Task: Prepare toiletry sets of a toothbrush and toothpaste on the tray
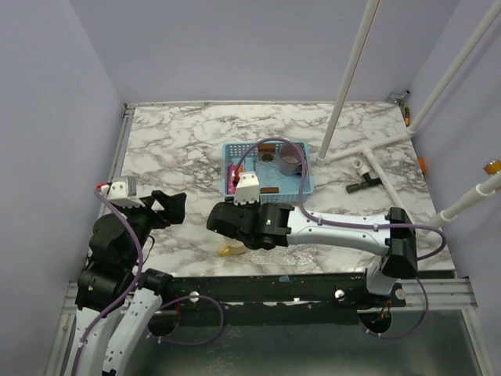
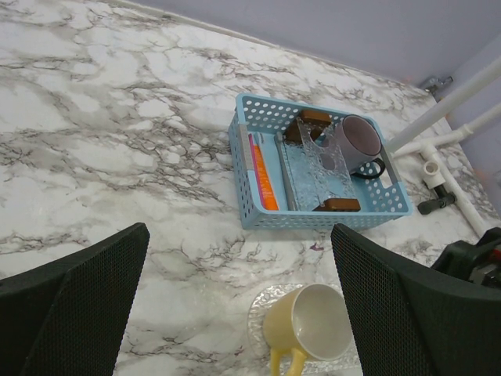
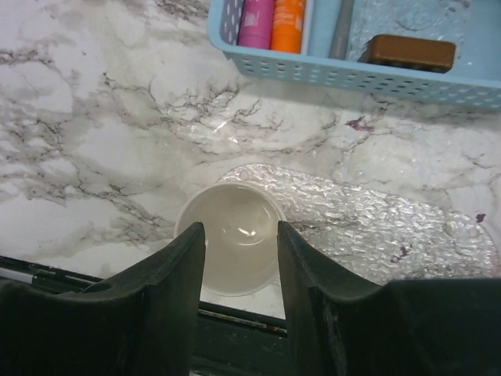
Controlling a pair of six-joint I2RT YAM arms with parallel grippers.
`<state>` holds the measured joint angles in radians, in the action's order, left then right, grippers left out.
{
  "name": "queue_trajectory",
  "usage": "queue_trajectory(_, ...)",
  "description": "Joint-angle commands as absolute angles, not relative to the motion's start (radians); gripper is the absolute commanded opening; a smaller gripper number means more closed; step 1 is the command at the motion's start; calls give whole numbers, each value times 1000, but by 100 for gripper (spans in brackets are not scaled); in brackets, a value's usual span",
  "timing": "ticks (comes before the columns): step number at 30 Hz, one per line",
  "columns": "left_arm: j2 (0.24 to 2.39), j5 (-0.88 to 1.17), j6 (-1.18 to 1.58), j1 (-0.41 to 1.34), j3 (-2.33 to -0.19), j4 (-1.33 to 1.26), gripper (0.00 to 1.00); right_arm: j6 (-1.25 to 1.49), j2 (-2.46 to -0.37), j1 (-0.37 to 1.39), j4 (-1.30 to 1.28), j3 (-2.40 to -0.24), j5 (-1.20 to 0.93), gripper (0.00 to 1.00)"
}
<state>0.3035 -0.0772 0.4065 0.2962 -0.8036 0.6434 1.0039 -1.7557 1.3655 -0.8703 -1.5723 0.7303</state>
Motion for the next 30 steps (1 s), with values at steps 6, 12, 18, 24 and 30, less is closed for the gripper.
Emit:
queue_trajectory(6,312,-89,407,299,-788,660,99,796,-1646,1213,-863,-1494,784,43)
queue_trajectory(12,322,-89,405,299,-787,659,99,621,-1600,1039,-733,-1453,679,43)
queue_trajectory(18,339,-81,405,299,-787,658,99,513,-1639,874,-644,-1462,563,44)
queue_trajectory(24,353,-78,403,299,-785,658,99,428,-1734,749,-619,-1523,471,44)
queue_trajectory(30,366,-76,402,299,-786,657,99,364,-1826,664,-610,-1594,391,44)
